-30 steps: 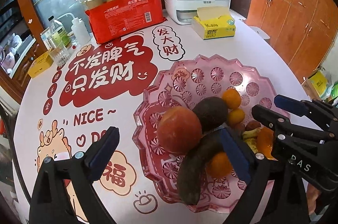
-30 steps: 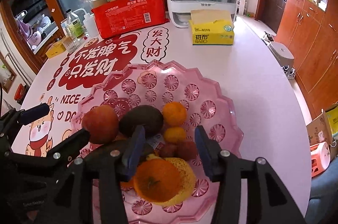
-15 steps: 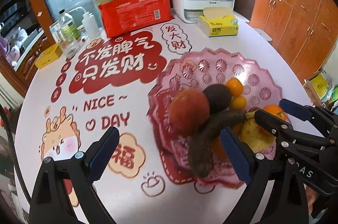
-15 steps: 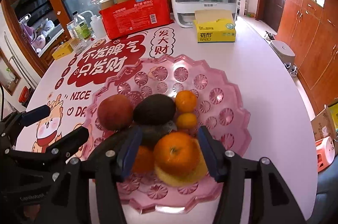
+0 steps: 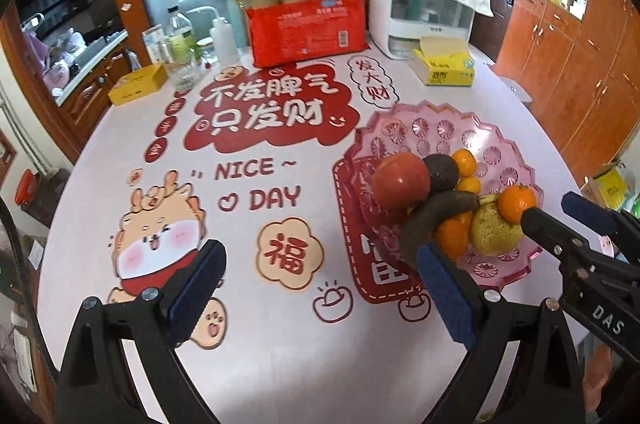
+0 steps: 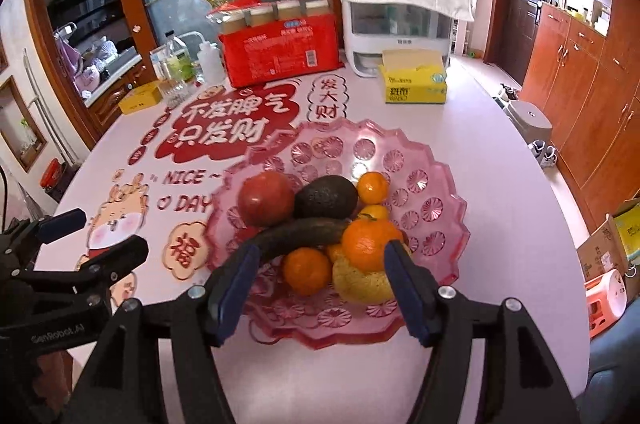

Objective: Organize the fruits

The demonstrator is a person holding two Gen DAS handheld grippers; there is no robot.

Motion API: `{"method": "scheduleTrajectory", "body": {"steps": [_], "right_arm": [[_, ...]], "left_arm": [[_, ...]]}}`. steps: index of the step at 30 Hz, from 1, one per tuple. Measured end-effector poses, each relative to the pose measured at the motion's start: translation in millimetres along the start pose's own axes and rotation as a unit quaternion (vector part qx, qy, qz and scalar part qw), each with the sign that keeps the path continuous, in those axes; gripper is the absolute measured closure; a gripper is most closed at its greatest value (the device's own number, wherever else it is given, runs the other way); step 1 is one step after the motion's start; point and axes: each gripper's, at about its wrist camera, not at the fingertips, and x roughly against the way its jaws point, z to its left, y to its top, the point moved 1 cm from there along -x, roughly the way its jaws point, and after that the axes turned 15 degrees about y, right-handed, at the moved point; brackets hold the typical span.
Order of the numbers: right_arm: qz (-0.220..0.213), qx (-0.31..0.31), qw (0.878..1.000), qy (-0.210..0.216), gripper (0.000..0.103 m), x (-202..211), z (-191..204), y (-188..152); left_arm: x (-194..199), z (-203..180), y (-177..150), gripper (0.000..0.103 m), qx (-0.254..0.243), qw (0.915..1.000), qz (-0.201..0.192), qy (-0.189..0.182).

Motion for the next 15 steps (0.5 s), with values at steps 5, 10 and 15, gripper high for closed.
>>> {"method": "scheduleTrajectory", "body": {"steps": [5,10,15], "right_arm": [[-0.002,-0.001,1.0,0.004,0.038,17.6,16.5,-0.1],[-0.008,-0.012,1.0,0.014,0.037,31.3,27.0,-0.5],[-0.007,-0.006,1.0,0.025,0.037,36.0,38.0,-0.8]], "left_arm": [[20.1,13.9,4.3,0.007,0.026,0.9997,-0.004,-0.002],[35.2,19.4,1.4,0.007,0.033,0.9993,-0.013,0.008],[44.5,23.5,-3.1,0.007,0.033,0.9991,-0.021,0.018]]}}
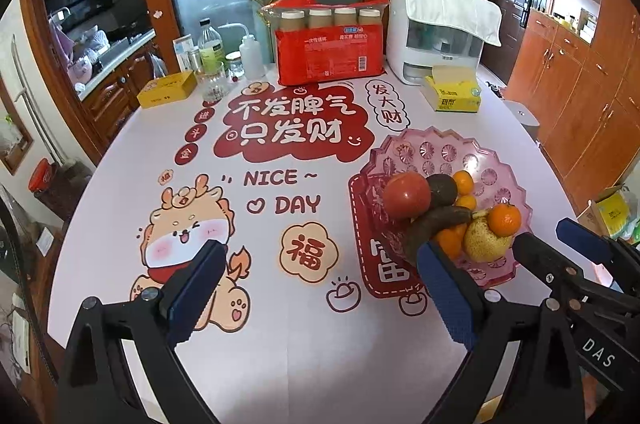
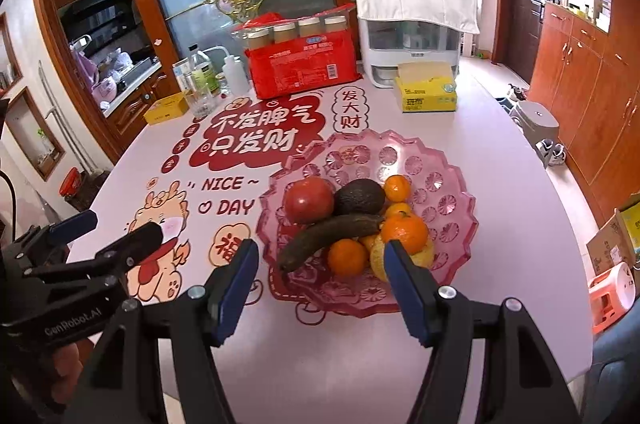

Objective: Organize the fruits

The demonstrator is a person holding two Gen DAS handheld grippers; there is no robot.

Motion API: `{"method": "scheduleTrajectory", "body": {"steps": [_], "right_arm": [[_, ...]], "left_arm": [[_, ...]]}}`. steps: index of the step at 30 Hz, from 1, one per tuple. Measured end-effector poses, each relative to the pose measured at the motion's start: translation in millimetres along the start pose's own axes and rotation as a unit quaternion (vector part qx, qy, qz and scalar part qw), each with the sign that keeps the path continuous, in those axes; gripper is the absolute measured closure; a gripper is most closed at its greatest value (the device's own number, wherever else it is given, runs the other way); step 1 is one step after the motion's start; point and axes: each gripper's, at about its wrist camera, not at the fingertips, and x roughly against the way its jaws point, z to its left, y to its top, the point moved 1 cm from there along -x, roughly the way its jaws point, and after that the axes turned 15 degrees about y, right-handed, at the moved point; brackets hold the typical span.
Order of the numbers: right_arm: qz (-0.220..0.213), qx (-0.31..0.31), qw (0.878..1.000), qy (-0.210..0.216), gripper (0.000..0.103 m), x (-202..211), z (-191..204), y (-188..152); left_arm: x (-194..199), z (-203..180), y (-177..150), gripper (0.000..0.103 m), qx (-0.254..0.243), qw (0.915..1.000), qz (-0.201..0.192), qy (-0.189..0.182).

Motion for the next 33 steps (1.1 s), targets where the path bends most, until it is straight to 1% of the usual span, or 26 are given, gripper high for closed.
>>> {"method": "scheduleTrajectory", "body": {"steps": [11,33], "right_arm": [[0.002,0.02,1.0,0.012,0.037,-1.2,16.8,1.1],[0.009,0.016,1.0,0.021,0.037,-7.1,29.1,-5.3]], "left_arm": [[-1.3,8.3,-0.5,0.007,0.006,0.9999,0.006,0.008],[-2.7,14.8,-6.7,0.007,0.013,0.9998,0.011,0.01]]}}
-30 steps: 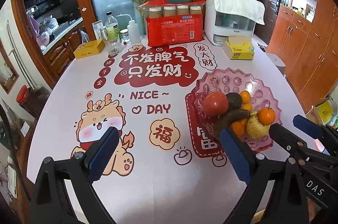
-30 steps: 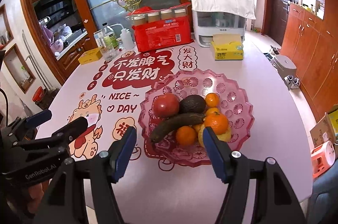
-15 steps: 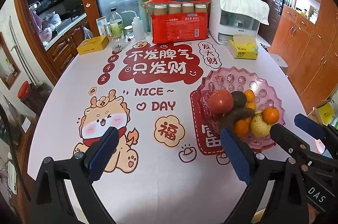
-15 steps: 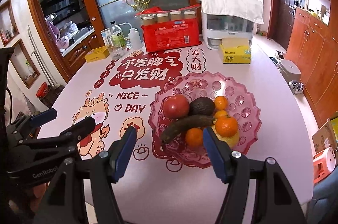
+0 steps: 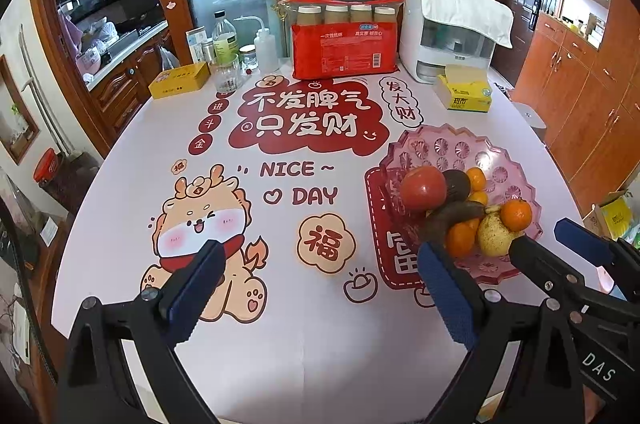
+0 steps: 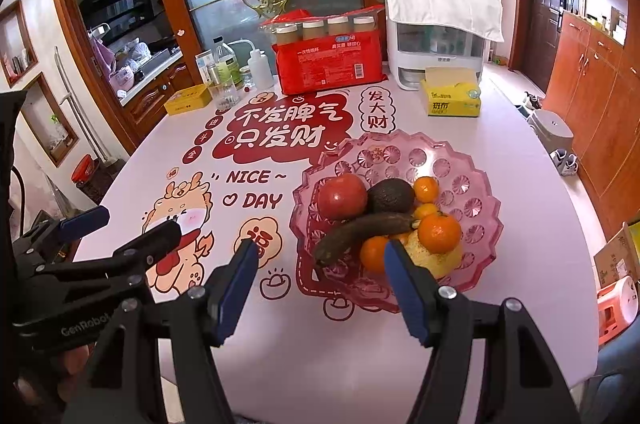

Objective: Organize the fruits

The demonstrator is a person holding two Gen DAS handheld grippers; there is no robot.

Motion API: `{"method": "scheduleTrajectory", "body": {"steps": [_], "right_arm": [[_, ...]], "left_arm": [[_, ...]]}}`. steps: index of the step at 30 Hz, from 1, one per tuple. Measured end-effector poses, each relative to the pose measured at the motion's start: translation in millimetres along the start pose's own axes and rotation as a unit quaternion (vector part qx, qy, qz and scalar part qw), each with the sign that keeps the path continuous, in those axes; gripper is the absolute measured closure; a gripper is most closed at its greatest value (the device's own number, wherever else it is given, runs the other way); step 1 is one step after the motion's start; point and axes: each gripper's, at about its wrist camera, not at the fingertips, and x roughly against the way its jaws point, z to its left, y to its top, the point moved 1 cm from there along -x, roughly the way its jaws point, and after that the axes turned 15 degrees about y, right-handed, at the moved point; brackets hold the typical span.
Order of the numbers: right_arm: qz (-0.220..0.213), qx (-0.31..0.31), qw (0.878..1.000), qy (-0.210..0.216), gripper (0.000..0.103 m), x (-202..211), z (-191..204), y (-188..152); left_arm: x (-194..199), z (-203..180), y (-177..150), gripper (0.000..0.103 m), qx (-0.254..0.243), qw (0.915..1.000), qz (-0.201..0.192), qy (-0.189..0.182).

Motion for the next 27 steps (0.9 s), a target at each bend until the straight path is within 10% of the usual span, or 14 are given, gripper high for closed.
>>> {"method": "scheduleTrajectory", "body": {"steps": [27], "right_arm": [[0.008,0.004,1.0,0.007,0.037,-8.6,10.6,-1.7]], "left_arm": [[-5.6,12.3,-8.4,0.007,0.003,0.9999,0.01,0.0]]}}
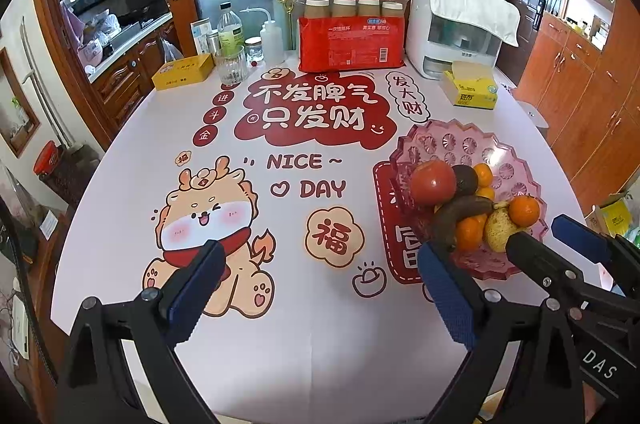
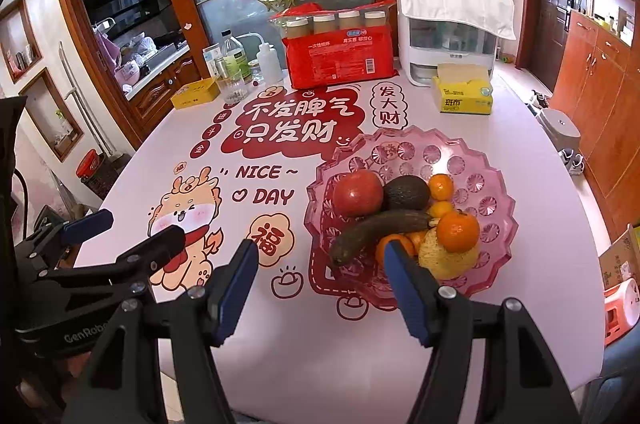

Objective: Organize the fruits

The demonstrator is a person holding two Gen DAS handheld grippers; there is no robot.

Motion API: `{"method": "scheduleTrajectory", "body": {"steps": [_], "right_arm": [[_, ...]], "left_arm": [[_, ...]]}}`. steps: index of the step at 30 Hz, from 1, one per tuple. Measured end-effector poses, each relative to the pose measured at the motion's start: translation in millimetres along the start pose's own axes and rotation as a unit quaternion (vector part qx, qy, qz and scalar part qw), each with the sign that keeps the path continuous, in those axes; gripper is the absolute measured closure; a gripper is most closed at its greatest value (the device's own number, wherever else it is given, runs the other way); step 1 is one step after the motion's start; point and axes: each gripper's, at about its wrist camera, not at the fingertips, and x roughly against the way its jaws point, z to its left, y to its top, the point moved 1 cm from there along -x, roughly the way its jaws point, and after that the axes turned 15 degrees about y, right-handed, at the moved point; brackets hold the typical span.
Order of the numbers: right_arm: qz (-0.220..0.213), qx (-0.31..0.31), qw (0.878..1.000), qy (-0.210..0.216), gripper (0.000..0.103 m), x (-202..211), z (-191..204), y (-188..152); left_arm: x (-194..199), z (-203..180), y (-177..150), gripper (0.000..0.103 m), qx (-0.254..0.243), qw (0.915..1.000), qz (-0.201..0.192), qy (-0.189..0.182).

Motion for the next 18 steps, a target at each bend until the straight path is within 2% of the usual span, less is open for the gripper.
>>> {"method": "scheduleTrajectory", "body": {"steps": [18], "right_arm": [[0.004,-0.003,1.0,0.001,0.037,-4.5,-0.8,0.9]], "left_arm": [[-0.5,0.1,0.5,0.007,0.0,1.0,0.002,0.0]]}}
